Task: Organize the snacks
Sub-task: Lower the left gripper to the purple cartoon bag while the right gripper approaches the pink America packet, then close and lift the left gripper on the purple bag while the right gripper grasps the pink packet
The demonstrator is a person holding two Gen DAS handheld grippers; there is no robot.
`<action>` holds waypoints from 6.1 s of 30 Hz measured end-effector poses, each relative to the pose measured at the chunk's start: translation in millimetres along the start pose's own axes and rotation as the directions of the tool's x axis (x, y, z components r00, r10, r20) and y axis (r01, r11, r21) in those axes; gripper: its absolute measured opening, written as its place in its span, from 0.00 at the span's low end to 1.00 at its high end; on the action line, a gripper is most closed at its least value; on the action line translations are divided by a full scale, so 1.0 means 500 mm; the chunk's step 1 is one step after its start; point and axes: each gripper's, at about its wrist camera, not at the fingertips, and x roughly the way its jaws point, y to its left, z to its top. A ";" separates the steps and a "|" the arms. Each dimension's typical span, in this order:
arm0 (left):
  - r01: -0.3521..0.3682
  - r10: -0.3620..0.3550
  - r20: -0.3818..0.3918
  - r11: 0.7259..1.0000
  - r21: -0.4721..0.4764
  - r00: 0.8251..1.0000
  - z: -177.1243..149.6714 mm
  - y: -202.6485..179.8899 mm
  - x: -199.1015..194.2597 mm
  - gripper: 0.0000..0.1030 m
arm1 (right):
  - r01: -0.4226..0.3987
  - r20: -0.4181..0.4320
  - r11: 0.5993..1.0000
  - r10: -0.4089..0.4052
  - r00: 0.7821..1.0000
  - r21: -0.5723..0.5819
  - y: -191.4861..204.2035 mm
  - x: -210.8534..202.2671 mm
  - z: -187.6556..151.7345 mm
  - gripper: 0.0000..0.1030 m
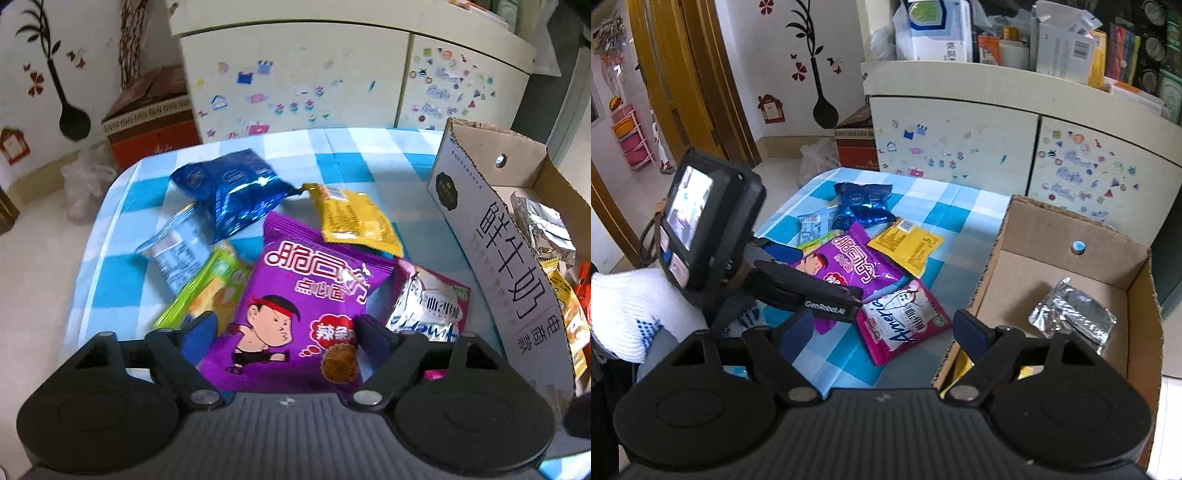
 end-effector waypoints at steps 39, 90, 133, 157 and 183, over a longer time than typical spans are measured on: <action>-0.098 0.043 -0.118 0.849 -0.519 0.992 -0.049 0.221 -0.080 0.81 | 0.127 -0.175 0.979 -0.099 0.980 0.158 0.063 0.256 0.022 0.91; -0.054 -0.009 -0.126 0.869 -0.492 0.992 -0.052 0.216 -0.079 0.82 | 0.070 -0.231 0.990 -0.040 0.972 0.123 0.083 0.270 0.014 0.97; -0.108 0.058 -0.185 0.956 -0.272 0.981 -0.086 0.144 0.006 1.00 | 0.149 -0.252 0.988 -0.156 0.955 -0.046 0.115 0.277 -0.018 1.00; -0.060 0.034 -0.088 0.948 -0.313 0.996 -0.052 0.159 -0.075 0.74 | 0.123 -0.197 0.992 -0.121 0.973 0.001 0.110 0.230 0.010 0.59; -0.014 0.066 0.164 0.953 -0.302 0.984 0.005 0.160 -0.265 0.74 | 0.092 0.116 0.991 -0.102 0.988 0.094 0.092 -0.046 0.080 0.59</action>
